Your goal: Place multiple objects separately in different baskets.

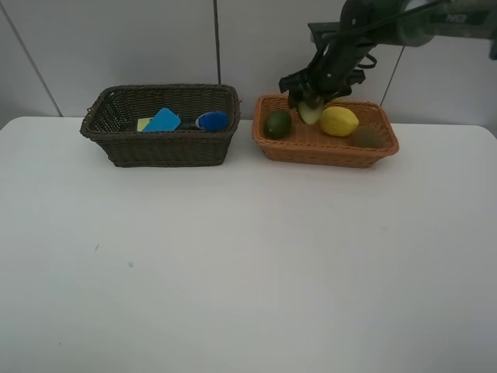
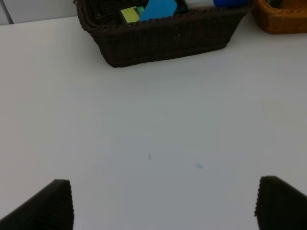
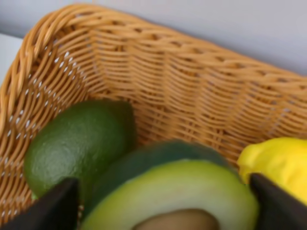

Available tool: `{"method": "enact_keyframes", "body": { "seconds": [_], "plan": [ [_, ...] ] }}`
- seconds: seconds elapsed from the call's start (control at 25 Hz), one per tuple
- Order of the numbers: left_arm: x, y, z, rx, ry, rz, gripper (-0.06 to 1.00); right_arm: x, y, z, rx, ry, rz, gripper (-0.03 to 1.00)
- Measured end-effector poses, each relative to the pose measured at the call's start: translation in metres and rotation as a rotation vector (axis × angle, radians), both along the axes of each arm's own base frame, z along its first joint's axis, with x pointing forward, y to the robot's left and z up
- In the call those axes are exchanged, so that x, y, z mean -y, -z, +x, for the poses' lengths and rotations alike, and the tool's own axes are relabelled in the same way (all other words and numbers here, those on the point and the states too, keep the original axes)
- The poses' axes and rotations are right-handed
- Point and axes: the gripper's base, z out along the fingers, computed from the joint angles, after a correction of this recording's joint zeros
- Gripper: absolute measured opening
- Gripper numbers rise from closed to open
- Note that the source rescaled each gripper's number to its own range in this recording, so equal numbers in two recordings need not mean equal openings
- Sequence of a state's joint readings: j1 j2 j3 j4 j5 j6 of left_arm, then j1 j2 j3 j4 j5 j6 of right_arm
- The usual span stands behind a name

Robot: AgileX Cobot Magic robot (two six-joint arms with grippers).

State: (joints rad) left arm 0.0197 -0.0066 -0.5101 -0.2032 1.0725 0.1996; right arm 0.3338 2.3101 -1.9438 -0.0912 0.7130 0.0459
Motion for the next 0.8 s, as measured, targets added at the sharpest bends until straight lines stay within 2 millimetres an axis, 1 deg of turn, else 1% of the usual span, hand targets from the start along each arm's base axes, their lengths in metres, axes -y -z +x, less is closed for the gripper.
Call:
{"method": "enact_keyframes", "body": {
  "seconds": [0.04,0.08,0.16,0.32,0.36,0.44,0.48,0.56,0.6,0.64,0.68,0.72,0.8],
  "plan": [
    [0.0,0.0,0.0,0.0,0.0,0.0,1.0,0.0,0.0,0.0,0.003,-0.001,-0.002,0.81],
    [0.0,0.0,0.0,0.0,0.0,0.0,1.0,0.0,0.0,0.0,0.003,-0.001,-0.002,0.88],
    [0.0,0.0,0.0,0.0,0.0,0.0,1.0,0.0,0.0,0.0,0.003,0.001,-0.001,0.95],
    [0.0,0.0,0.0,0.0,0.0,0.0,1.0,0.003,-0.002,0.0,-0.01,0.021,0.005,0.98],
    [0.0,0.0,0.0,0.0,0.0,0.0,1.0,0.006,-0.005,0.0,-0.01,0.036,0.01,0.98],
    [0.0,0.0,0.0,0.0,0.0,0.0,1.0,0.018,-0.016,0.002,0.007,0.076,0.028,0.98],
    [0.0,0.0,0.0,0.0,0.0,0.0,1.0,0.03,-0.023,0.004,0.021,0.103,0.037,0.98],
    [0.0,0.0,0.0,0.0,0.0,0.0,1.0,0.059,-0.043,0.008,0.062,0.167,0.054,0.98],
    [0.0,0.0,0.0,0.0,0.0,0.0,1.0,0.078,-0.052,0.009,0.078,0.209,0.061,0.98],
    [0.0,0.0,0.0,0.0,0.0,0.0,1.0,0.103,-0.063,0.01,0.094,0.265,0.068,0.98],
    [0.0,0.0,0.0,0.0,0.0,0.0,1.0,0.122,-0.07,0.009,0.097,0.309,0.076,0.98],
    [0.0,0.0,0.0,0.0,0.0,0.0,1.0,0.141,-0.072,0.007,0.093,0.352,0.085,0.98],
    [0.0,0.0,0.0,0.0,0.0,0.0,1.0,0.189,-0.069,-0.001,0.069,0.463,0.112,0.98]
  ]
}}
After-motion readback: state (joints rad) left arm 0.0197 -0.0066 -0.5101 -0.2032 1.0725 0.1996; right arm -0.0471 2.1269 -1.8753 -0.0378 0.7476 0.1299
